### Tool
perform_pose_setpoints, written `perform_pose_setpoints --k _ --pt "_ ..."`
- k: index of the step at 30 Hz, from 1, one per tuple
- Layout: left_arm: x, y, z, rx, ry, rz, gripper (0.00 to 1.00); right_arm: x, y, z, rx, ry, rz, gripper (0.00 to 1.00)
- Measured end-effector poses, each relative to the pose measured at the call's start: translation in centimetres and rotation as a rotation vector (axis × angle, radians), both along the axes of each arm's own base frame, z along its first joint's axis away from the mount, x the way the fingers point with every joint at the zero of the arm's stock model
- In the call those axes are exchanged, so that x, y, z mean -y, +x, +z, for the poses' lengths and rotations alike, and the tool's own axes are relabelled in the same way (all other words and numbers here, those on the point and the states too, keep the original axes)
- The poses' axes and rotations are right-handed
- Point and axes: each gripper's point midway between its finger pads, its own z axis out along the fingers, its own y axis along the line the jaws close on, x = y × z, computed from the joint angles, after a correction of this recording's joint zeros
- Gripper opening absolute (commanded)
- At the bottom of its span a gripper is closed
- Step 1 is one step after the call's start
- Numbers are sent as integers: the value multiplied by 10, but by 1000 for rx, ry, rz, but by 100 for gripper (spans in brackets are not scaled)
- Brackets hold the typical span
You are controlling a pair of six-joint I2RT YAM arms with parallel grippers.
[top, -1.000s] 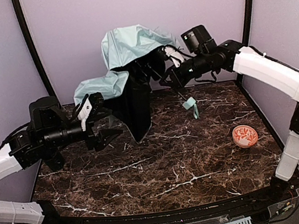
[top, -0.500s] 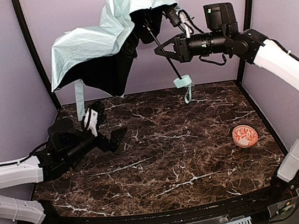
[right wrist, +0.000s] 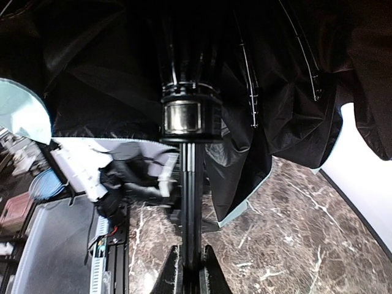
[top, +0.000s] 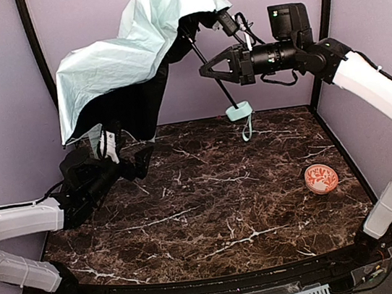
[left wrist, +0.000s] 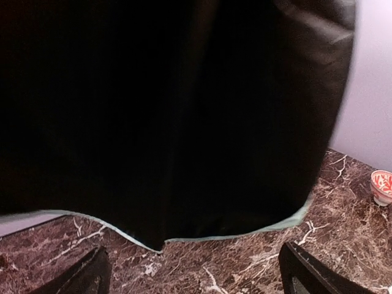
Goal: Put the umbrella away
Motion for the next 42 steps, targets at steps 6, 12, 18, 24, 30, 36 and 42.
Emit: perform_pose_setpoints --k 6,12,18,24,30,36,42 --pt "38 -26 -15 -6 72 -254 88 8 -10 10 63 13 38 0" --pt "96 -119 -65 2 327 -602 89 55 20 39 149 87 -43 0" --pt "73 -126 -131 -85 573 -573 91 94 30 57 252 124 -1 0" --pt "31 -73 -177 -211 710 -335 84 104 -6 52 361 43 85 0" --pt "11 1 -135 -229 578 -168 85 120 -55 46 447 -6 129 0" --pt "53 -6 -44 -13 385 -332 79 122 -66 32 428 -29 175 0" --pt "101 -59 22 90 354 -603 62 118 -48 18 359 -30 133 0"
